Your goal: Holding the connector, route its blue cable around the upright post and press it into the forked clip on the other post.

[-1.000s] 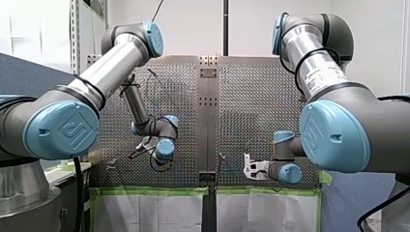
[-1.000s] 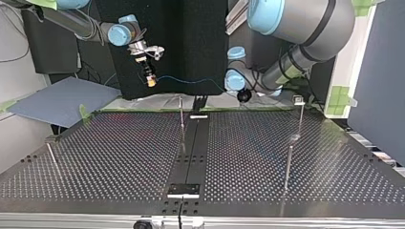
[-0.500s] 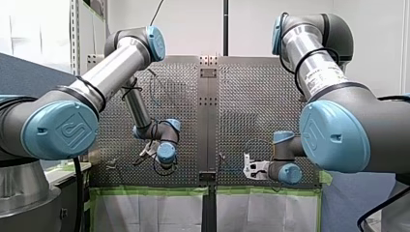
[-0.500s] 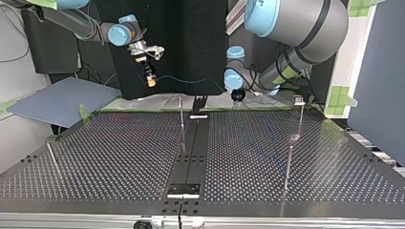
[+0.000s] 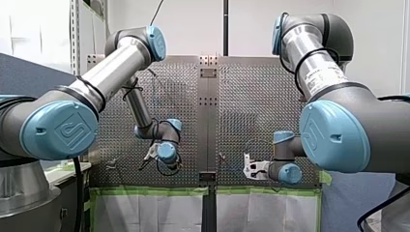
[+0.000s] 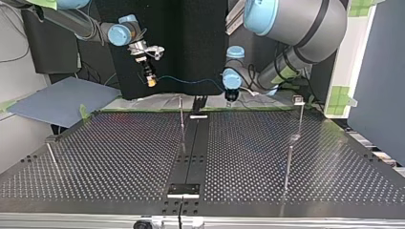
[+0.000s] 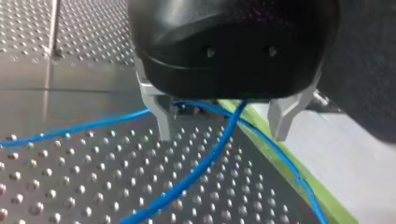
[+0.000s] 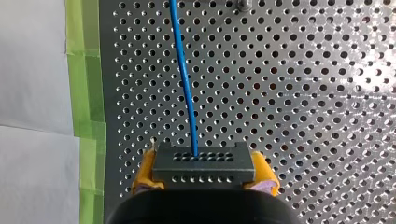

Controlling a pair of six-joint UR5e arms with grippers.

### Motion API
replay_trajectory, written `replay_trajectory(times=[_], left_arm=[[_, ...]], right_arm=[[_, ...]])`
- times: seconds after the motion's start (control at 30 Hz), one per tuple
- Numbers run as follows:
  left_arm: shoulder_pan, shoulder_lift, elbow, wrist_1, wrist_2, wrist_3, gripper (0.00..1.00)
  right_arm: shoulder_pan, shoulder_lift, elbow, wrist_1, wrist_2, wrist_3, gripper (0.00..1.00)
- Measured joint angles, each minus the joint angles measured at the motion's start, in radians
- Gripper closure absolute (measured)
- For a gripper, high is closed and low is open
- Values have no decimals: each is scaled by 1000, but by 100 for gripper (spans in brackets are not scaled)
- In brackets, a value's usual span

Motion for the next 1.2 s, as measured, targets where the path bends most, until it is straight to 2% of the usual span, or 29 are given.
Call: replay_trajectory(times=[0.2,0.63,0.97,1.2], left_arm=[[-17,0,0,5,5,-49,1],[-24,0,-1,75,4,-173,1],[-19,0,-11,80,-50,-257,1],[-17,0,-18,80,-59,-316,1]], right_arm=[[0,0,0,0,0,0,100],[0,0,0,0,0,-1,100],[0,0,0,0,0,-1,100],[0,0,0,0,0,-1,100]])
